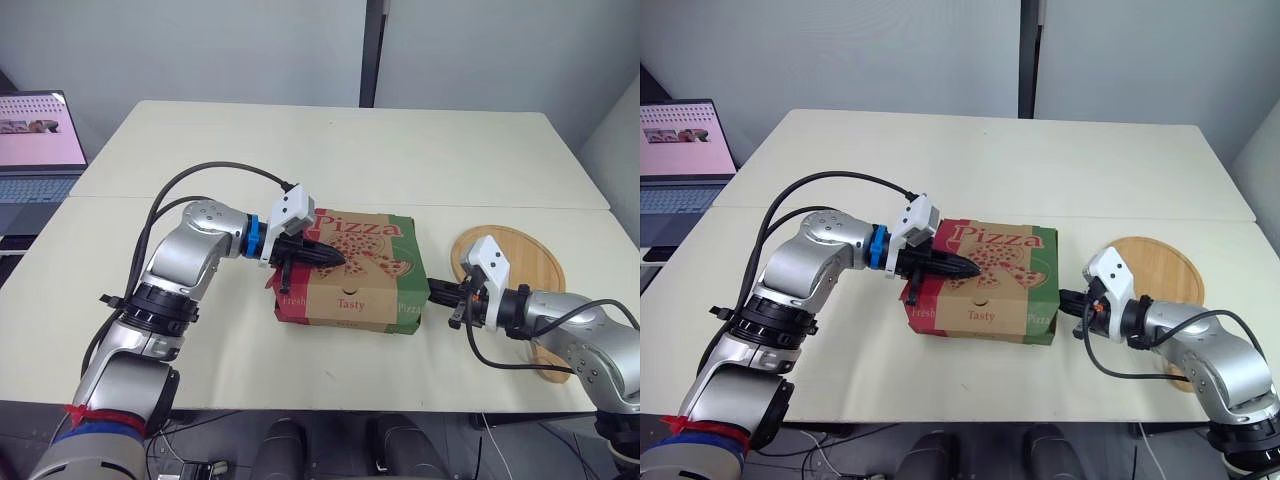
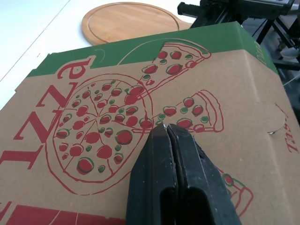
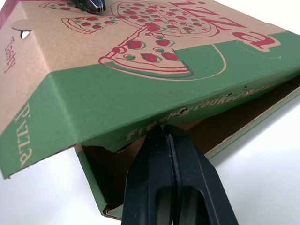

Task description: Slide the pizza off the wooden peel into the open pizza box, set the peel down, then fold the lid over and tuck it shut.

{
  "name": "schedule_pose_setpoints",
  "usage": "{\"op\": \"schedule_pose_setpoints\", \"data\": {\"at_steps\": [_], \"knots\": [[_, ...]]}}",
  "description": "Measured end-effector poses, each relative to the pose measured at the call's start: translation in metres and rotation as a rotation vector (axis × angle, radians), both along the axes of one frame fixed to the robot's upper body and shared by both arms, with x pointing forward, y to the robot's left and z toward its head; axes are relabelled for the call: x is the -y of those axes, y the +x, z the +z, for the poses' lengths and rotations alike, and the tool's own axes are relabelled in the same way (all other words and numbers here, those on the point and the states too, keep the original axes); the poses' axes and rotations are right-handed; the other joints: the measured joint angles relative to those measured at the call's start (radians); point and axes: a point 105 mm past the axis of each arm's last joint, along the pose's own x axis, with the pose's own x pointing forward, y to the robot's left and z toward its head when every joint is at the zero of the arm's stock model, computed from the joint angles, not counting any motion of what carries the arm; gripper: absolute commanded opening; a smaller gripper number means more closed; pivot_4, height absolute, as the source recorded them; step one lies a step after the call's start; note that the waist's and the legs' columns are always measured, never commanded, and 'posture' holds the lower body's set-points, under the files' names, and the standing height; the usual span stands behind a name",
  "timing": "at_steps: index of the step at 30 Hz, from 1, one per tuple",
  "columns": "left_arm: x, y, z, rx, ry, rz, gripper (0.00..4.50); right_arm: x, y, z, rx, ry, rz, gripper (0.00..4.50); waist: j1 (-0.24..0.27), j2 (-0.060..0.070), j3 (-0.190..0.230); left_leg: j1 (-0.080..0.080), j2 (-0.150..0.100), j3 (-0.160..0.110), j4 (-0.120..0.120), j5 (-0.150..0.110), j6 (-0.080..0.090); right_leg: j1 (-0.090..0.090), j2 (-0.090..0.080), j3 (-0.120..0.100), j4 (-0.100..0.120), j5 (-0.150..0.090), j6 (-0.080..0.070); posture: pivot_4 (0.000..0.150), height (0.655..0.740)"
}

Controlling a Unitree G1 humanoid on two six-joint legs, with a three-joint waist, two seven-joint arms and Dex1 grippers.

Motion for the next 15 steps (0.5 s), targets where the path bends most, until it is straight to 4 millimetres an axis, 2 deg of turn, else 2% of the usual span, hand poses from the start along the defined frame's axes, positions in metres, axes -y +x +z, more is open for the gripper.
{"op": "schedule_pose_setpoints", "data": {"at_steps": [7,12,15], "knots": [[0.001,0.002,0.0,0.007,0.01,-0.001,0.01,0.004,0.003,-0.003,0.024,-0.038,-0.014,0.0,0.0,0.0,0.0,0.0,0.0,0.0,0.0,0.0,0.0,0.0,0.0,0.0,0.0,0.0,0.0,0.15,0.74],[0.0,0.004,-0.003,0.008,0.016,0.007,0.01,0.02,-0.004,-0.012,0.01,-0.103,-0.029,0.0,0.002,0.0,0.0,0.0,0.0,0.0,0.0,0.0,0.0,0.0,0.0,0.0,0.0,0.0,0.0,0.15,0.74],[-0.001,0.004,-0.004,0.012,0.024,0.011,0.01,0.039,-0.008,-0.009,0.028,-0.16,-0.05,0.0,0.002,0.0,0.0,0.0,0.0,0.0,0.001,0.0,0.0,0.0,0.0,0.0,0.0,0.0,0.0,0.15,0.74]]}}
